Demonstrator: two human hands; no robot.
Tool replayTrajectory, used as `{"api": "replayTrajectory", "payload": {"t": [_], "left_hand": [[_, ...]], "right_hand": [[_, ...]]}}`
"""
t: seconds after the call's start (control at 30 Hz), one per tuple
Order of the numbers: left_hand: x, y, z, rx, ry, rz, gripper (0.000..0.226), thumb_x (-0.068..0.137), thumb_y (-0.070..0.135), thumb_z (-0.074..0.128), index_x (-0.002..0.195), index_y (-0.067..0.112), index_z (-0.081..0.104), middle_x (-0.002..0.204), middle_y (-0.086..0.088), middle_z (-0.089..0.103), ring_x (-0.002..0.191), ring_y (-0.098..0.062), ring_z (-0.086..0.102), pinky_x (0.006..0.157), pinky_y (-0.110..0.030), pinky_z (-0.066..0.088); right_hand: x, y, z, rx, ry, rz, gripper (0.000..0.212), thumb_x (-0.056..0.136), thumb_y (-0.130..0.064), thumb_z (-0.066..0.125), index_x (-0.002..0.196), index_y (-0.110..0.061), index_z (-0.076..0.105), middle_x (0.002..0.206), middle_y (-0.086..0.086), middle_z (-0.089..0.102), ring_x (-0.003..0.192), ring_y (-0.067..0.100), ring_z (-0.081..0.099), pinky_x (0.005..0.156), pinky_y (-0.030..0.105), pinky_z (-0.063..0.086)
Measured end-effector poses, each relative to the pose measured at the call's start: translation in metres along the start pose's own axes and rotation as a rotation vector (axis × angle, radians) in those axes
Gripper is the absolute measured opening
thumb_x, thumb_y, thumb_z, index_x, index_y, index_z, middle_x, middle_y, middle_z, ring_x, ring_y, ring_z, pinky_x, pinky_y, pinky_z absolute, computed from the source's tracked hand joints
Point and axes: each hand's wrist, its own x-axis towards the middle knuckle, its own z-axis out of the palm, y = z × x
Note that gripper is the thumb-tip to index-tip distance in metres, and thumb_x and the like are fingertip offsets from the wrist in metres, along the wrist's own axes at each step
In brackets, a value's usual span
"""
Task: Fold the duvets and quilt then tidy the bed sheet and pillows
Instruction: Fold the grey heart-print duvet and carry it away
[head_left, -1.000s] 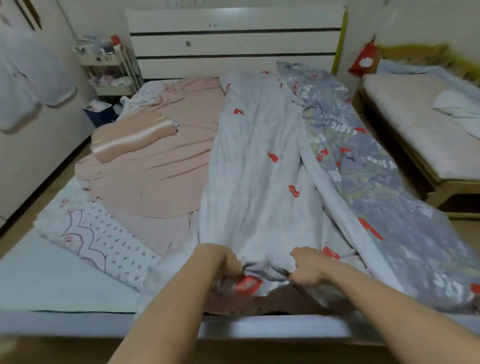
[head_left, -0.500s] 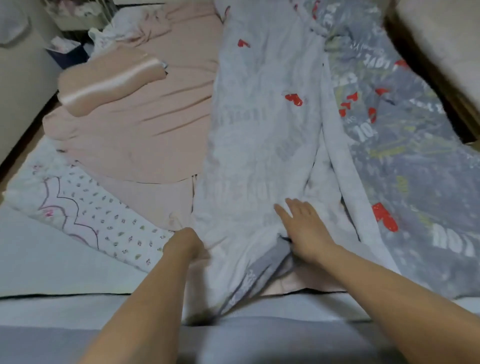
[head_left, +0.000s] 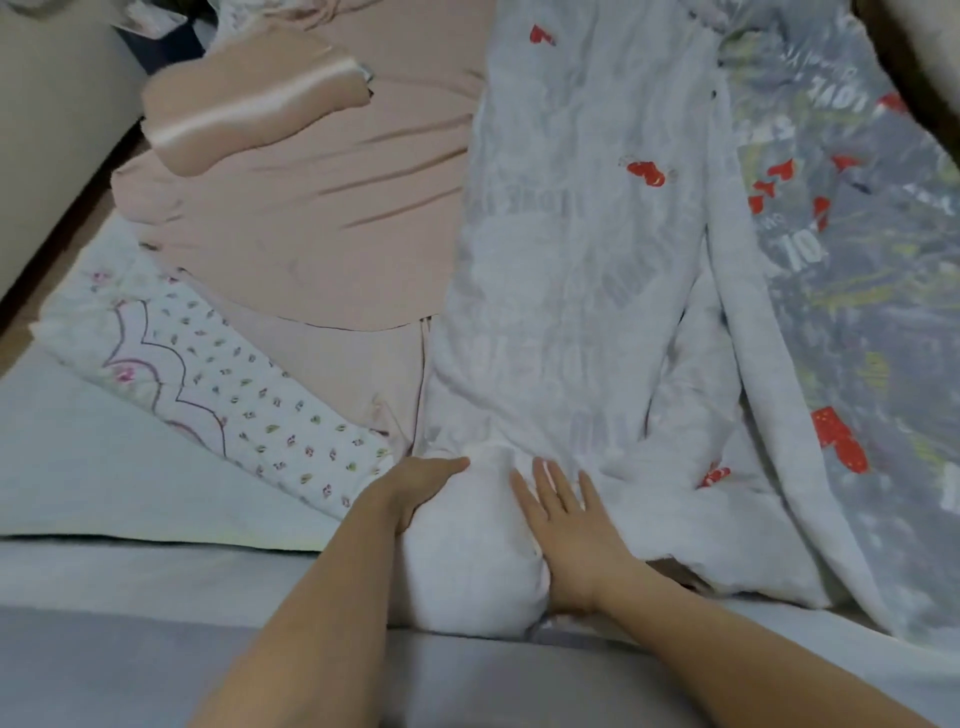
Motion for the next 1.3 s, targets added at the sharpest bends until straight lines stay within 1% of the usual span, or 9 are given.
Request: {"api": "replayTrajectory", "payload": {"t": [0.07,0.13,0.23,0.33,0.47,0.63,0.87,1.07,1.3], "left_hand": [[-0.023,0.019,-0.005,-0.122,-0.012,0.027,0.049,0.087,0.033,0.069,0.123,0.006,0.05,0.106,-0.011,0.066,0.095,-0.027,0.065,0.082,-0.036,0.054],[-0.051,0.035,-0.014,-0.203,0.025,0.075,0.052,0.089,0.03,0.067,0.131,0.009,0.044,0.111,-0.011,0.065,0.103,-0.03,0.064,0.089,-0.04,0.053],[-0.109,0.055,-0.032,-0.202,0.123,0.177,0.049,0.09,0.029,0.067,0.126,-0.001,0.055,0.106,-0.012,0.068,0.092,-0.029,0.067,0.078,-0.036,0.055],[-0.156,0.079,-0.049,0.226,0.503,0.419,0.047,0.091,0.021,0.062,0.132,0.001,0.047,0.121,-0.015,0.059,0.106,-0.031,0.057,0.076,-0.027,0.042],[-0.219,0.099,-0.045,0.746,0.754,0.67,0.046,0.093,0.015,0.053,0.139,0.012,0.047,0.133,-0.014,0.055,0.121,-0.033,0.052,0.094,-0.034,0.042],[-0.222,0.017,-0.002,1.175,0.672,0.28,0.03,0.095,0.007,0.038,0.117,0.005,0.058,0.12,-0.013,0.06,0.108,-0.03,0.058,0.084,-0.034,0.046],[-0.231,0.062,-0.009,1.155,0.826,0.313,0.034,0.096,0.007,0.038,0.126,0.007,0.054,0.125,-0.013,0.057,0.112,-0.031,0.056,0.082,-0.036,0.046],[-0.197,0.045,-0.015,1.447,0.572,-0.151,0.033,0.091,0.019,0.047,0.12,0.015,0.061,0.117,-0.001,0.061,0.105,-0.025,0.061,0.065,-0.033,0.049],[-0.154,0.138,0.054,1.528,0.493,0.358,0.012,0.092,0.008,0.043,0.094,0.013,0.053,0.098,-0.005,0.055,0.091,-0.025,0.057,0.071,-0.03,0.039]], "right_hand": [[-0.003,0.003,-0.02,0.174,0.107,0.212,0.126,0.078,-0.05,0.066,0.136,-0.019,-0.042,0.152,0.016,-0.031,0.145,0.035,-0.015,0.117,0.051,-0.001],[-0.01,0.01,-0.045,0.414,0.179,0.356,0.117,0.082,-0.04,0.063,0.14,-0.025,-0.037,0.157,0.016,-0.02,0.146,0.034,0.012,0.111,0.044,0.026],[-0.032,0.011,-0.092,0.58,0.242,0.316,0.077,0.092,-0.036,0.049,0.151,-0.032,-0.001,0.149,0.017,0.035,0.123,0.033,0.05,0.093,0.034,0.043],[-0.046,0.026,-0.165,0.415,0.394,0.203,0.046,0.089,-0.025,0.051,0.133,-0.029,0.043,0.123,0.011,0.06,0.109,0.032,0.058,0.085,0.034,0.047],[-0.094,0.032,-0.247,0.411,0.631,0.202,0.034,0.074,-0.01,0.056,0.106,-0.018,0.064,0.105,0.012,0.068,0.099,0.033,0.063,0.077,0.038,0.05],[-0.15,-0.022,-0.175,0.227,0.027,0.008,0.029,0.085,-0.021,0.054,0.108,-0.005,0.06,0.118,0.018,0.061,0.107,0.033,0.058,0.081,0.031,0.045],[-0.132,0.004,-0.209,0.366,0.323,0.081,0.026,0.086,-0.02,0.055,0.105,-0.009,0.068,0.113,0.016,0.066,0.104,0.033,0.061,0.079,0.032,0.045],[-0.107,-0.011,-0.151,0.338,-0.183,-0.122,0.037,0.089,-0.024,0.057,0.123,-0.011,0.056,0.13,0.012,0.055,0.116,0.03,0.053,0.093,0.033,0.042],[-0.098,0.09,-0.173,0.506,-0.061,0.142,0.041,0.09,-0.015,0.051,0.131,-0.012,0.053,0.129,0.009,0.055,0.116,0.022,0.052,0.094,0.025,0.039]]}}
